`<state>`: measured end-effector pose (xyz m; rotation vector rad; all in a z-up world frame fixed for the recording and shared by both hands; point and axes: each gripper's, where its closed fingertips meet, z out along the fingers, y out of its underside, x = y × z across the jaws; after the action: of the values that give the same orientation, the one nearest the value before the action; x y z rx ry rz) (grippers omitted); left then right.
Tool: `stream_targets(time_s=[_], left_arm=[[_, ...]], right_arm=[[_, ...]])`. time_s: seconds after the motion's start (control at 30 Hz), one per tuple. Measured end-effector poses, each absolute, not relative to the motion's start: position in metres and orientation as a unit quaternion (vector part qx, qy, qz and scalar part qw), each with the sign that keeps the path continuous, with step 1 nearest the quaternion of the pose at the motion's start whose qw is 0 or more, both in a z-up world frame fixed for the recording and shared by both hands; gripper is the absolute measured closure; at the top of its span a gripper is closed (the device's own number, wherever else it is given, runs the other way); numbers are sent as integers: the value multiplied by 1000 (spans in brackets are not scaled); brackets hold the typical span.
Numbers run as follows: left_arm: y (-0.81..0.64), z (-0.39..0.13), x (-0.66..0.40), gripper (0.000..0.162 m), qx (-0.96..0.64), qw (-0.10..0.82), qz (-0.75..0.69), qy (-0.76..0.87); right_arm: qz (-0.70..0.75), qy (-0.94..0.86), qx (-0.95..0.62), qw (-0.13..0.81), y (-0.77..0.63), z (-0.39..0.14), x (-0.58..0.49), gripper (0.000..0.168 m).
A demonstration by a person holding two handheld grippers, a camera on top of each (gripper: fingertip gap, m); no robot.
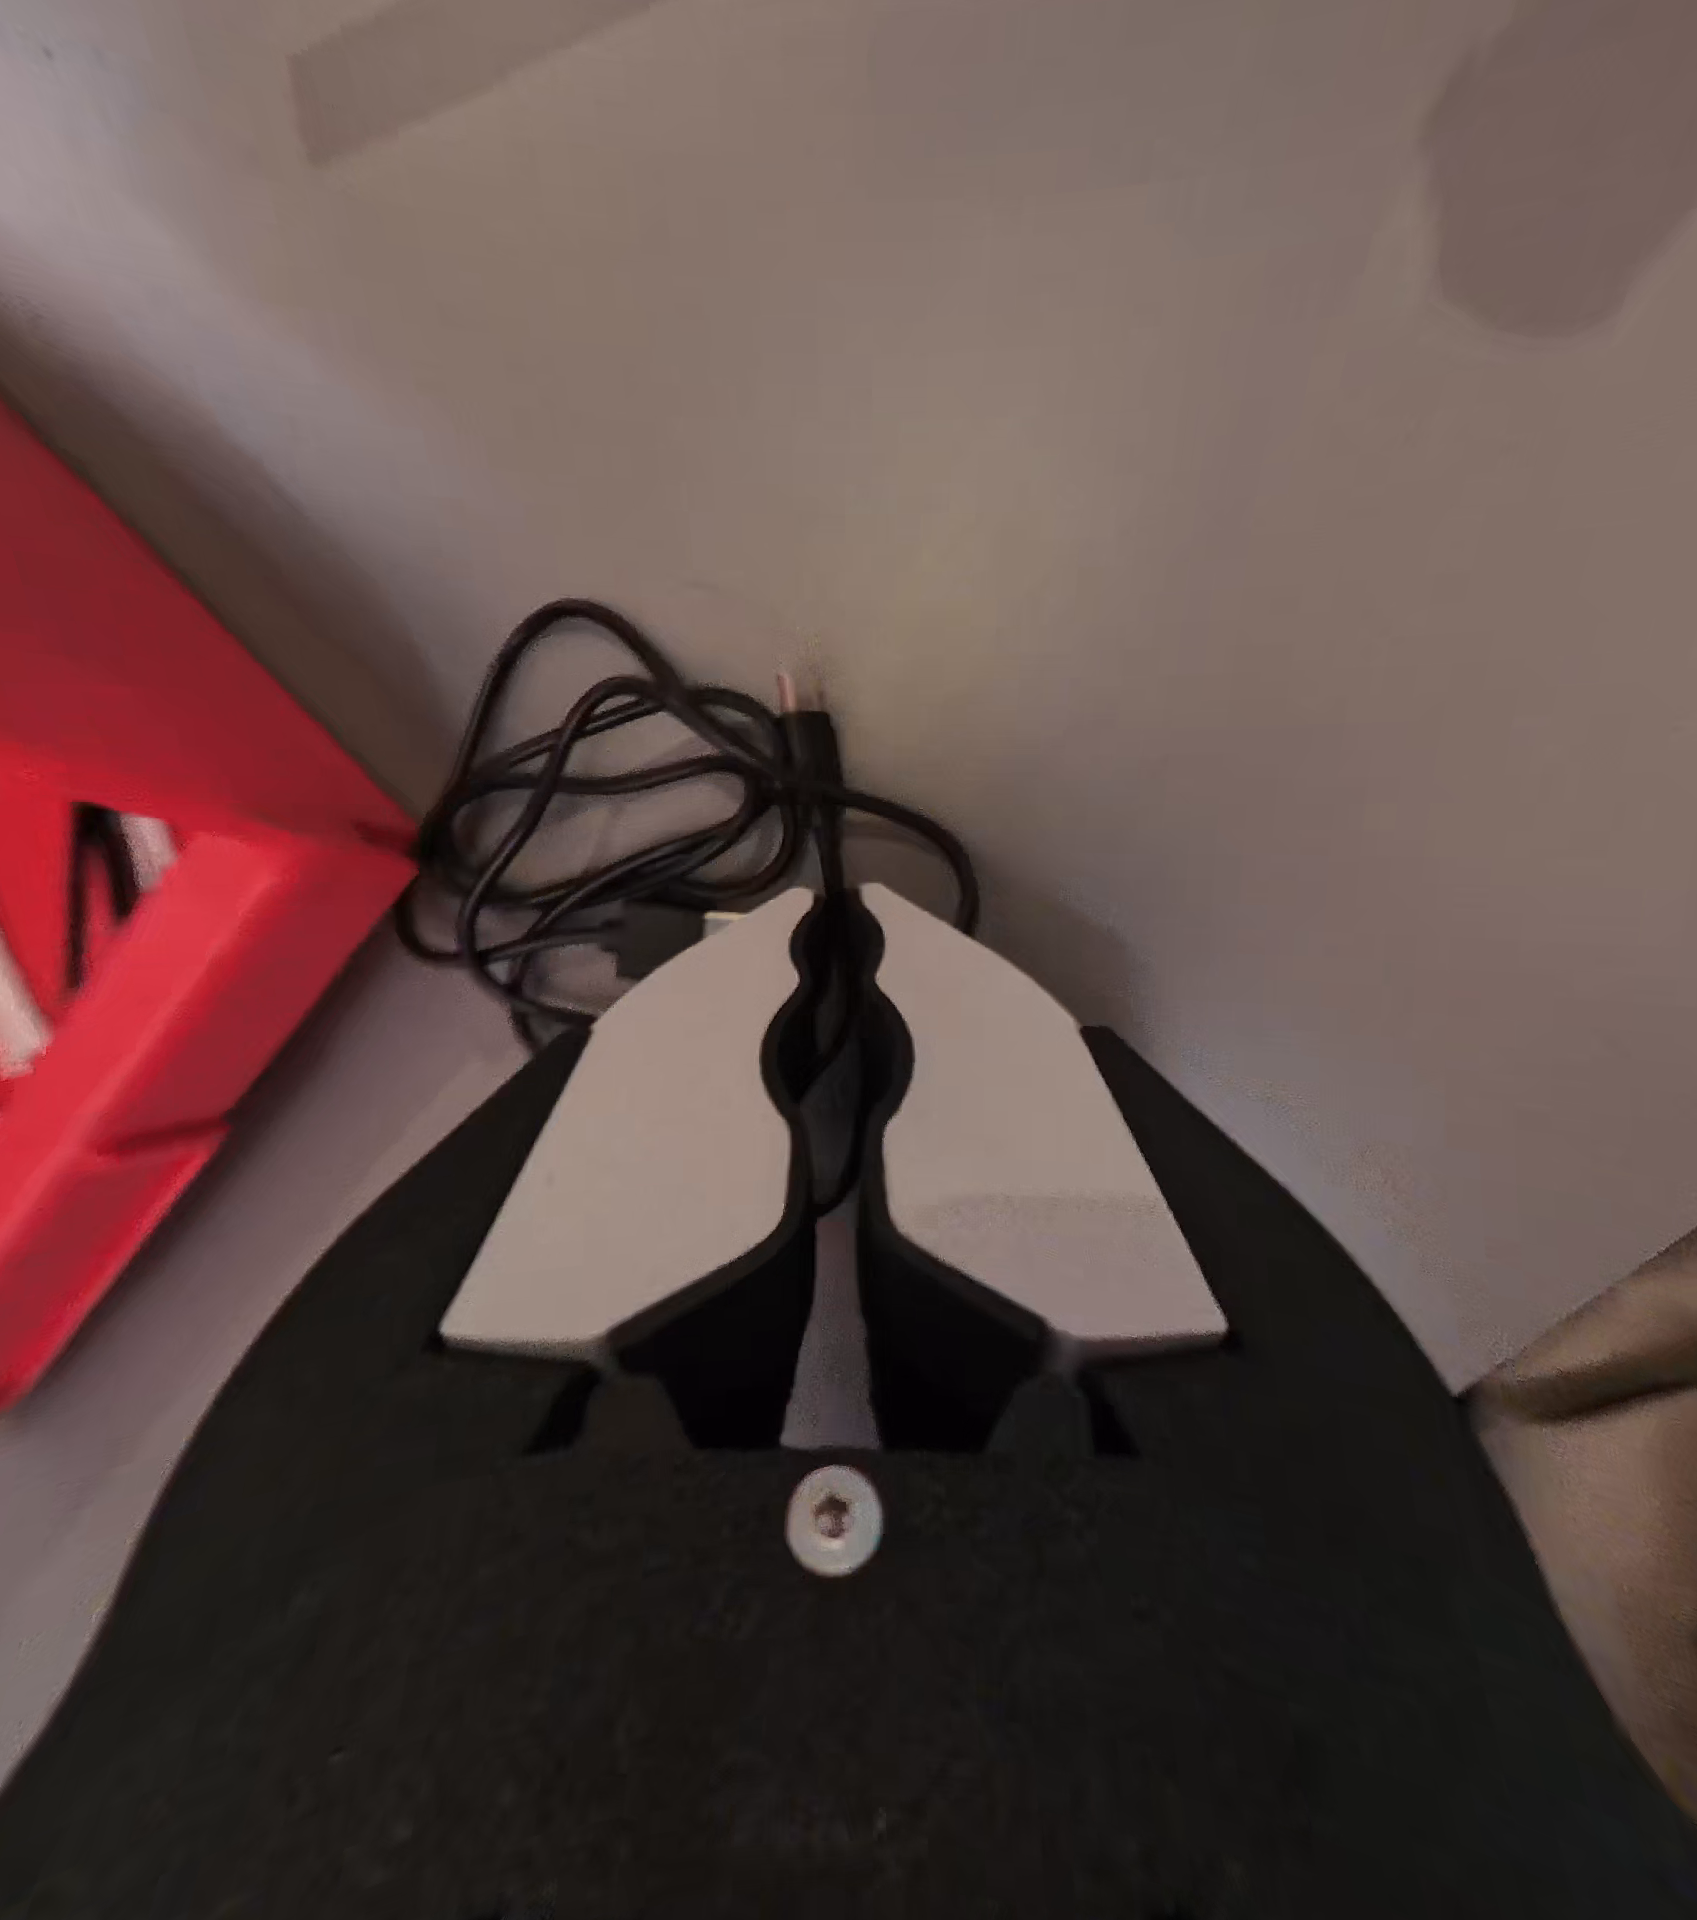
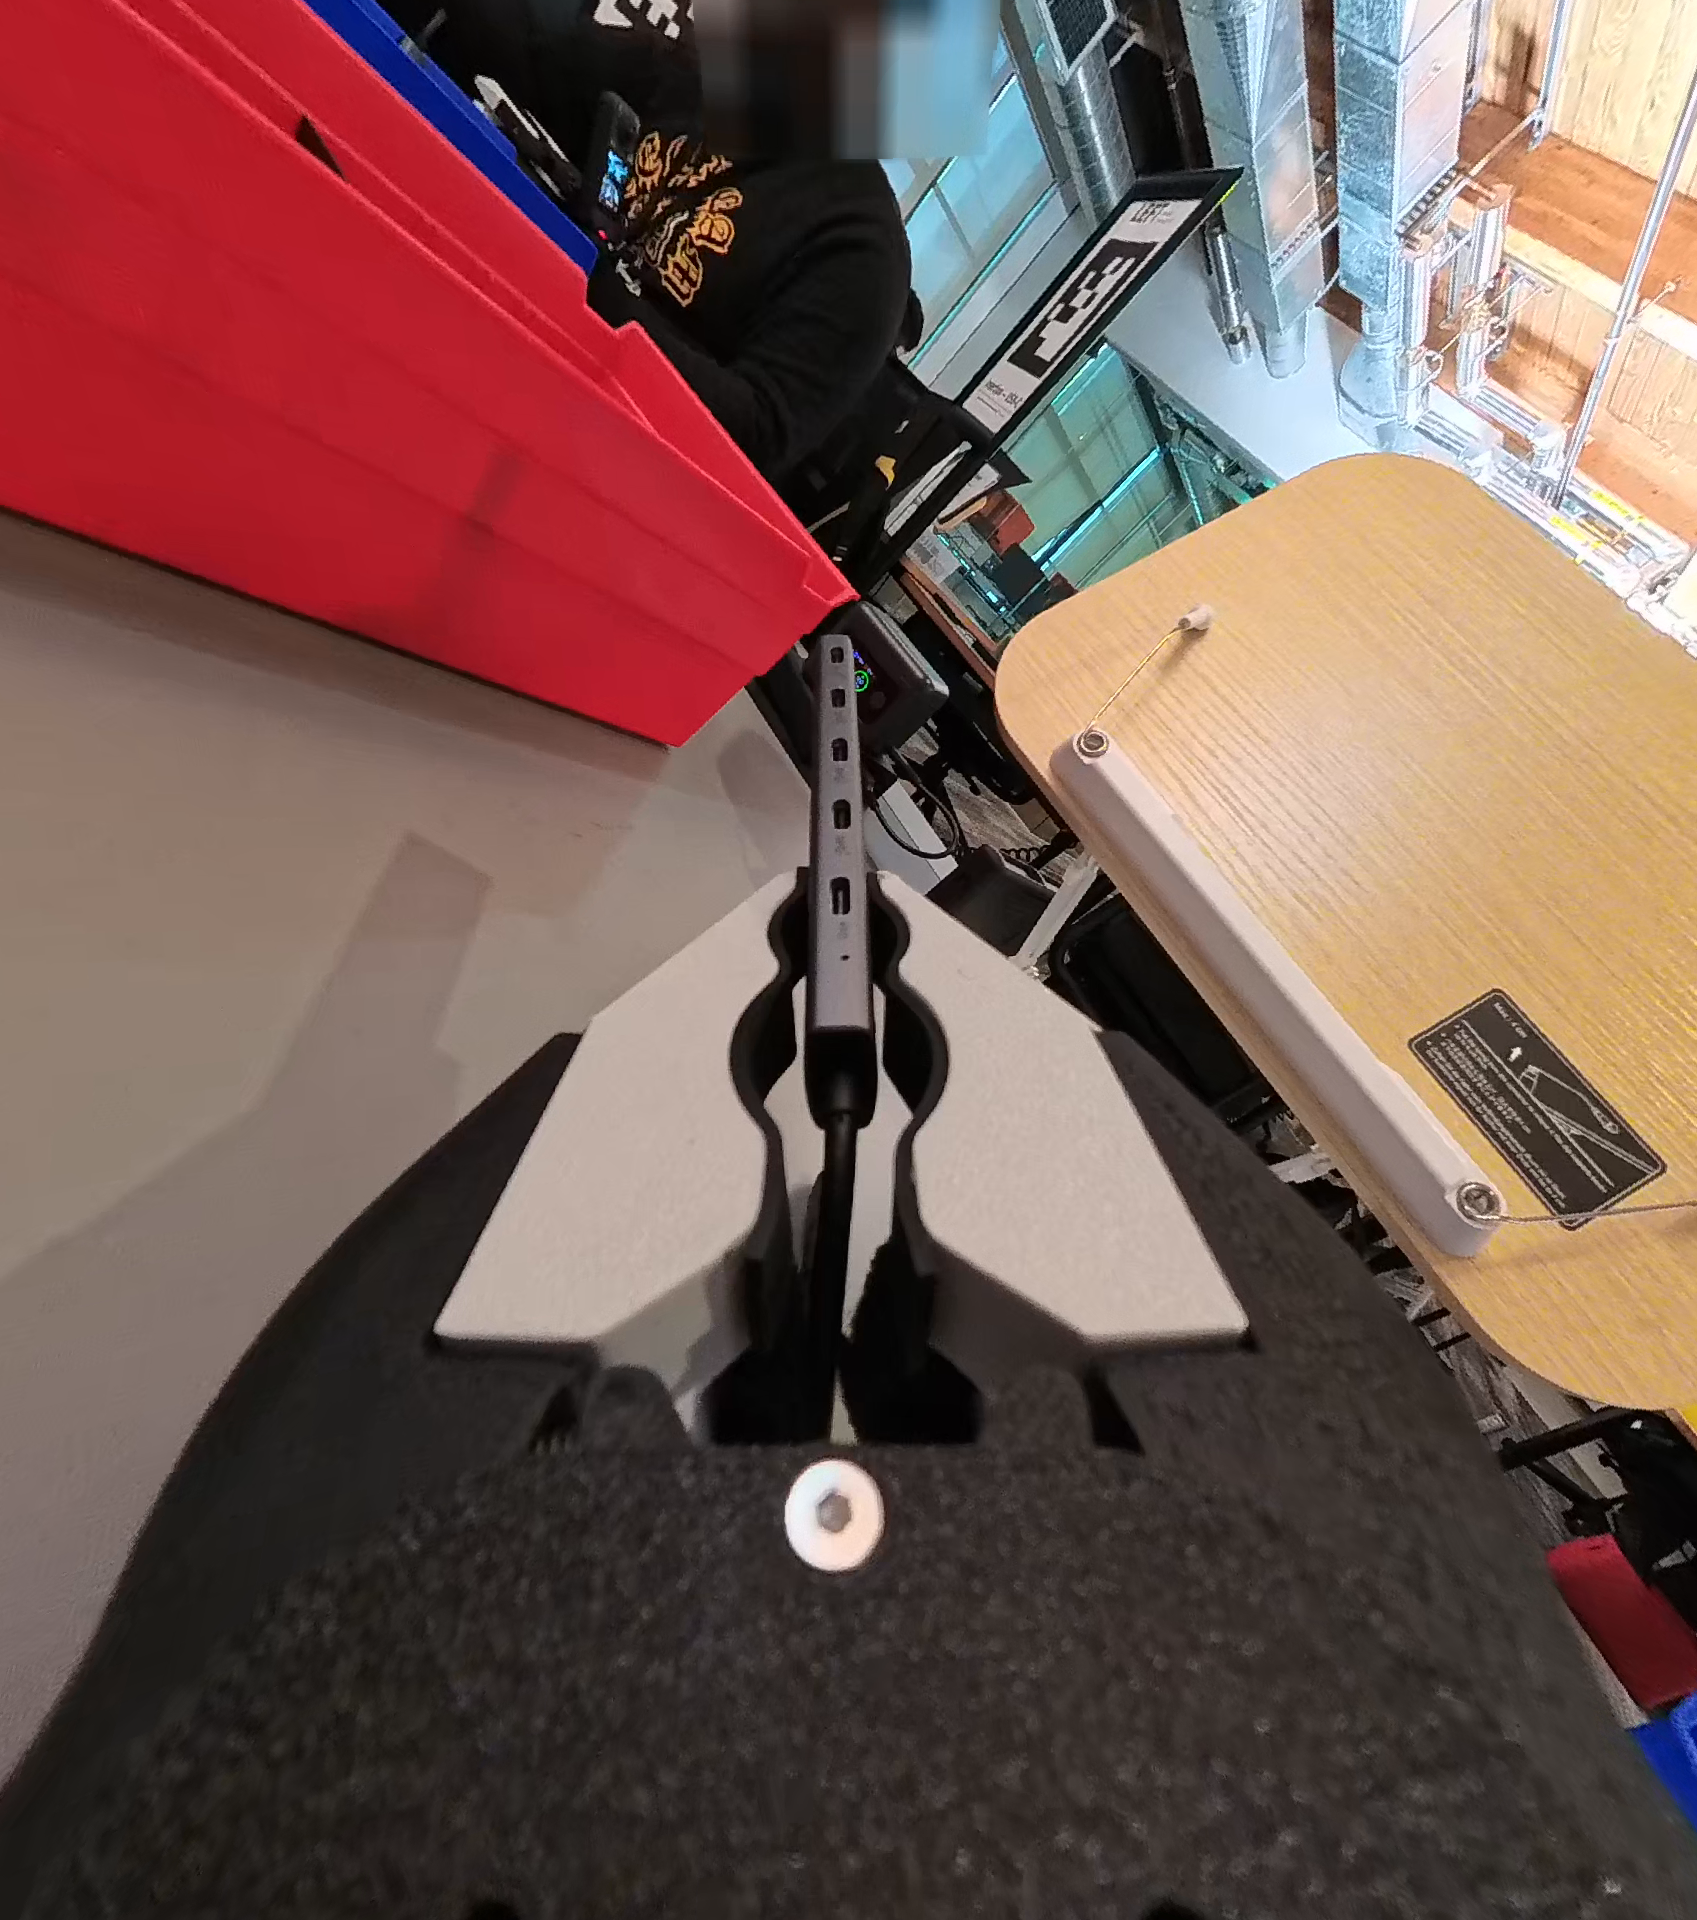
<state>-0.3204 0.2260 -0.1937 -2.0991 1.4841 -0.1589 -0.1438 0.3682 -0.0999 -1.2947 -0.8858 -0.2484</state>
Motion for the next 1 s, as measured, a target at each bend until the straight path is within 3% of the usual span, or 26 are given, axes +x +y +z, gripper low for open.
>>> stream_targets(time_s=[0.03, 0.27, 0.43, 0.53, 0.67, 0.83, 0.93, 1.0], left_arm=[[228, -189, -327, 161, -769, 281, -25, 573], [244, -123, -378, 161, -691, 261, 189, 647], [271, -79, -390, 161, -614, 327, 330, 638], [249, -69, -350, 161, -630, 399, 189, 639], [237, -73, -314, 161, -696, 398, -2, 598], [250, -79, -293, 161, -731, 398, -144, 536], [256, -80, -291, 161, -747, 391, -216, 492], [255, -77, -289, 161, -750, 383, -265, 470]], right_arm=[[-111, -398, -581, 701, 368, -100, -144, 160], [-114, -403, -580, 699, 368, -101, -145, 160], [-117, -404, -580, 698, 368, -102, -145, 160], [-109, -398, -573, 708, 365, -96, -146, 160], [29, -407, -499, 765, 317, -57, -176, 161], [171, -432, -504, 728, 279, -44, -208, 161], [157, -435, -505, 729, 281, -48, -207, 161], [64, -451, -511, 729, 294, -60, -203, 160]])
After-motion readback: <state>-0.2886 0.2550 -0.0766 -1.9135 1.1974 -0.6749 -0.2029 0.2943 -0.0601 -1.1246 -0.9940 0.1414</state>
